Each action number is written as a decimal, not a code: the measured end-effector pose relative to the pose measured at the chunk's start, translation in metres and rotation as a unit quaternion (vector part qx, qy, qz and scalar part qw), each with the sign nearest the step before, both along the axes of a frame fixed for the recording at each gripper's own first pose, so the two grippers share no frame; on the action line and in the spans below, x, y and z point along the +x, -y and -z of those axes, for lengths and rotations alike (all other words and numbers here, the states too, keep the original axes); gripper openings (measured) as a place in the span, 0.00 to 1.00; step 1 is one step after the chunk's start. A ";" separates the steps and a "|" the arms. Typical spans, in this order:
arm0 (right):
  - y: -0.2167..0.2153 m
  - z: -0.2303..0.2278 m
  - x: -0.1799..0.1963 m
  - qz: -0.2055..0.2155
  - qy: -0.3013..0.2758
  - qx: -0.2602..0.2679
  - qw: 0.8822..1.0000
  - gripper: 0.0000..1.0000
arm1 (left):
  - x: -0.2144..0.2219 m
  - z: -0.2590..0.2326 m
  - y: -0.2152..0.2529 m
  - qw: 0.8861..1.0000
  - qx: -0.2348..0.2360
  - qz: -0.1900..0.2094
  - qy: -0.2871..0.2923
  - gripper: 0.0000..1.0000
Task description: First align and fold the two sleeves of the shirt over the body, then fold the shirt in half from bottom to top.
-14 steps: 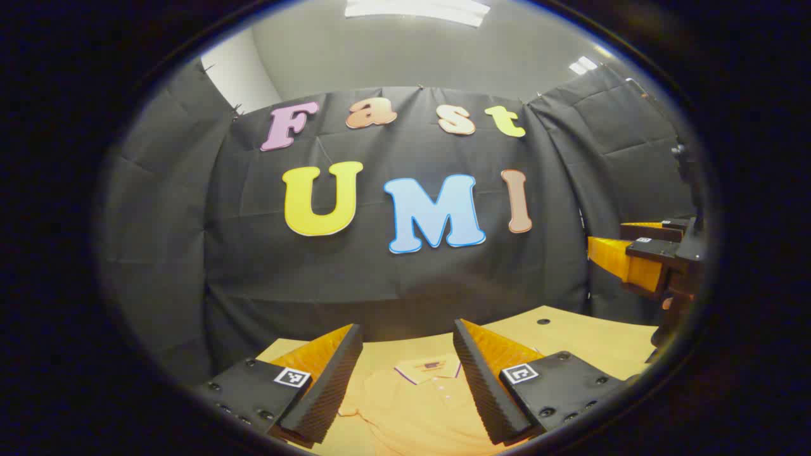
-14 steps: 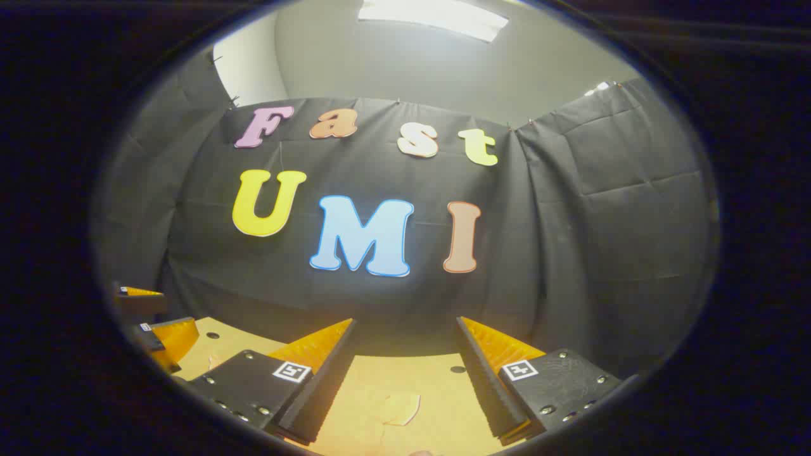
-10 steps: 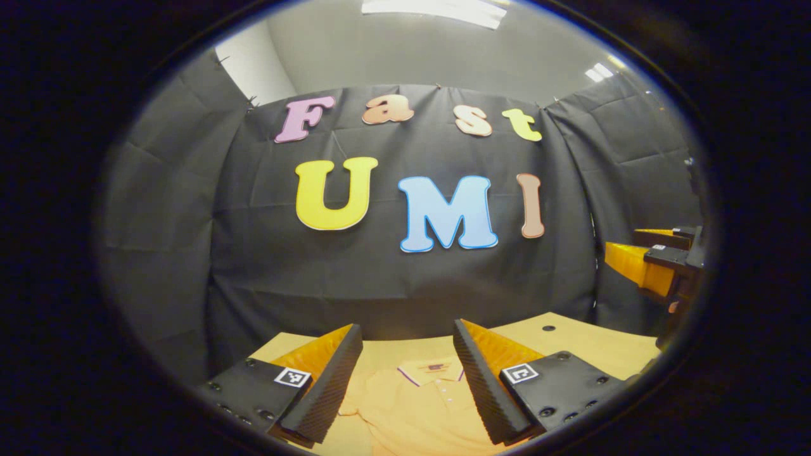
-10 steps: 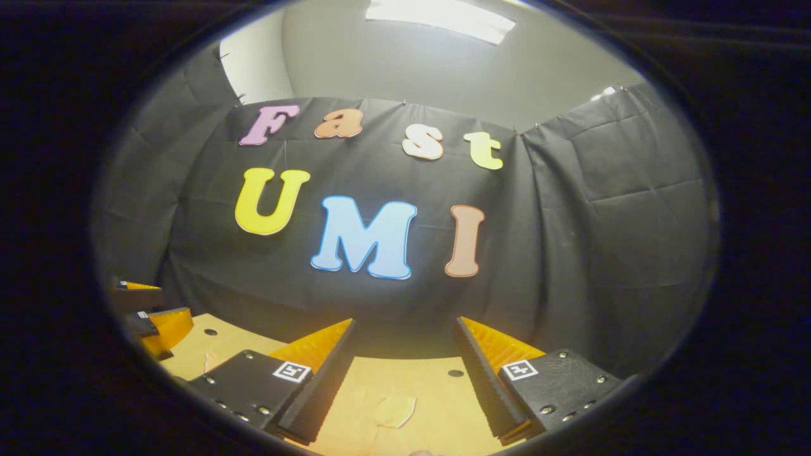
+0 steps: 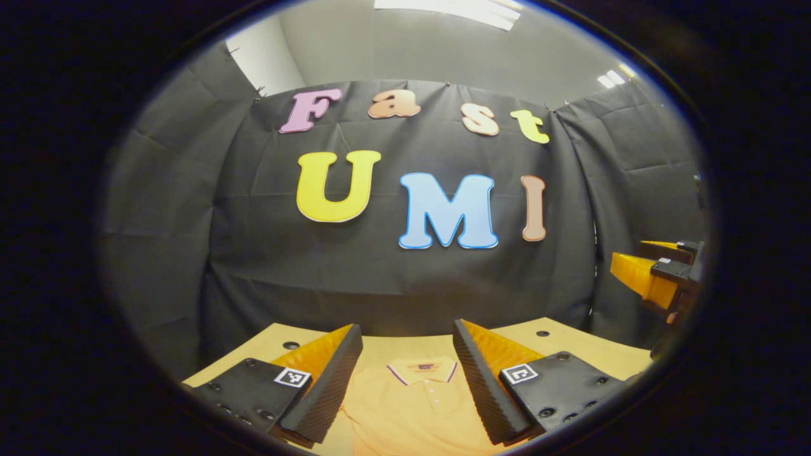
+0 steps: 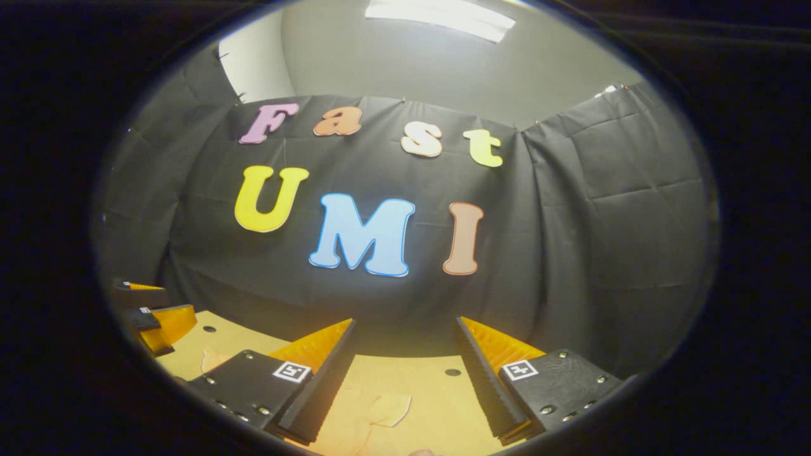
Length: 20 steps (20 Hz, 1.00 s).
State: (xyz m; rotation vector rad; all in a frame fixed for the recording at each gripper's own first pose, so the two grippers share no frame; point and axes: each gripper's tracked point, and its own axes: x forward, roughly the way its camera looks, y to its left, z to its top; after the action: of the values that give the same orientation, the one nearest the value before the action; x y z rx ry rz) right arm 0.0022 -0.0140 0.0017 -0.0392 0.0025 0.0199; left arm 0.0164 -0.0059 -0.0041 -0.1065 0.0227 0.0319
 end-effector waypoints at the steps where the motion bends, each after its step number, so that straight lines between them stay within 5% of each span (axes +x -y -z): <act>1: -0.002 0.001 -0.001 -0.003 0.001 -0.006 1.000 0.94 | -0.001 0.001 -0.001 1.000 -0.004 -0.001 -0.001 0.94; 10: -0.010 0.014 0.011 -0.013 -0.016 0.000 1.000 0.94 | 0.004 0.008 -0.003 1.000 -0.007 -0.006 -0.011 0.94; 20: -0.012 0.121 0.071 -0.027 -0.179 0.019 0.983 0.94 | 0.011 0.021 -0.010 0.999 0.012 -0.033 -0.042 0.94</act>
State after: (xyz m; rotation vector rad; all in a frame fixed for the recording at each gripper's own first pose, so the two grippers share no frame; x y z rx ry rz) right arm 0.0733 -0.0018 -0.1191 0.0030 0.3602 0.0819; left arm 0.0271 0.0046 -0.0254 -0.0808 0.1026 0.1018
